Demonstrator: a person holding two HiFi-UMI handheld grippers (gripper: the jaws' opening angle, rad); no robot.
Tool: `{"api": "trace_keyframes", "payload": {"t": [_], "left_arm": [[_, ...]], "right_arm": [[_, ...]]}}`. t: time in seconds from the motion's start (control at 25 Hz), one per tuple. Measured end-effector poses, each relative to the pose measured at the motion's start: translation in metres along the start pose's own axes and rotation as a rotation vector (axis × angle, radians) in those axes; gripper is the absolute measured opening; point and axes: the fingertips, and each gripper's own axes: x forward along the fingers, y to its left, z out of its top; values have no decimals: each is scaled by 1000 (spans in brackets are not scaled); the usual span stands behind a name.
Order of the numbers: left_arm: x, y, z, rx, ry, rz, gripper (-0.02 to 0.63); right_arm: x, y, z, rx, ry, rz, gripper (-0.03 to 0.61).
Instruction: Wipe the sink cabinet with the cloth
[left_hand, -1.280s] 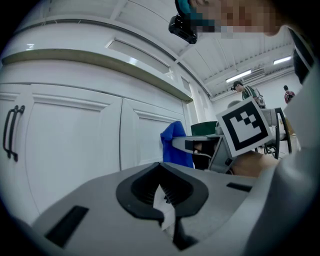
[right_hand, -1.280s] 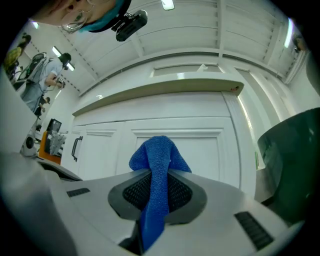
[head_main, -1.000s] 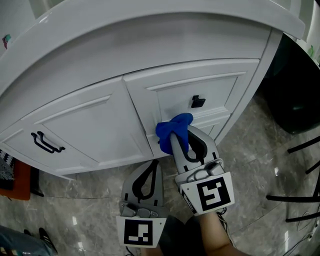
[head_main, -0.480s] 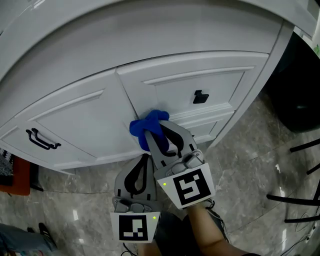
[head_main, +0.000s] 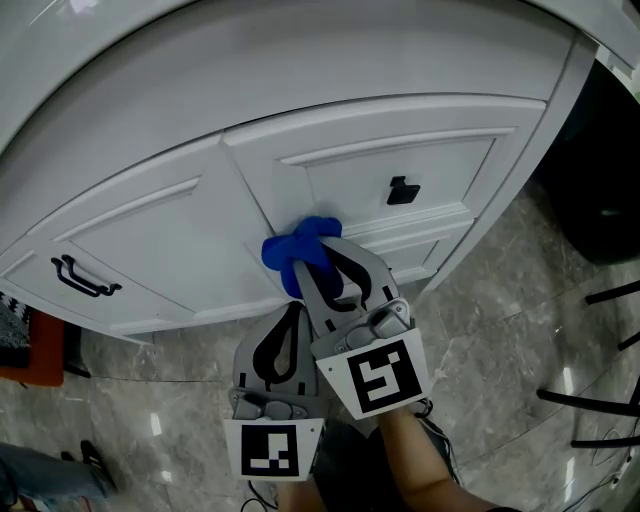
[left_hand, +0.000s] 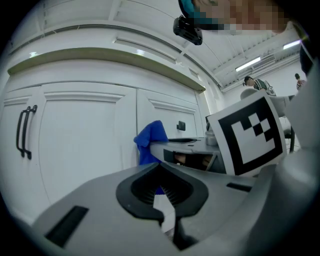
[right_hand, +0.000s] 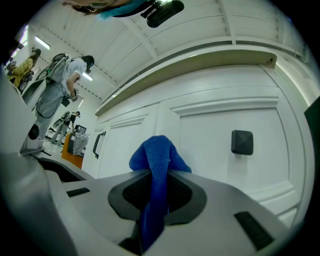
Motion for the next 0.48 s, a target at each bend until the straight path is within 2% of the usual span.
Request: {"api": "trace_keyframes", "payload": {"t": [0.12,0.24,0.36,0.48], "left_arm": [[1,-8,1,-4,-8,-36,5],[3,-18,3,-9,-14,-74,5],[3,-23,3,-8,-10,-92,5],[3,-24,1,-11,-8,-92,5]], "right_arm": [[-4,-11,-3,35,5,-41,57],[-11,-32,-8,71,20,-119,57],[-23,-57,-12,61,22,-180,57],[-28,-69,-11,48,12,-198,57]]}}
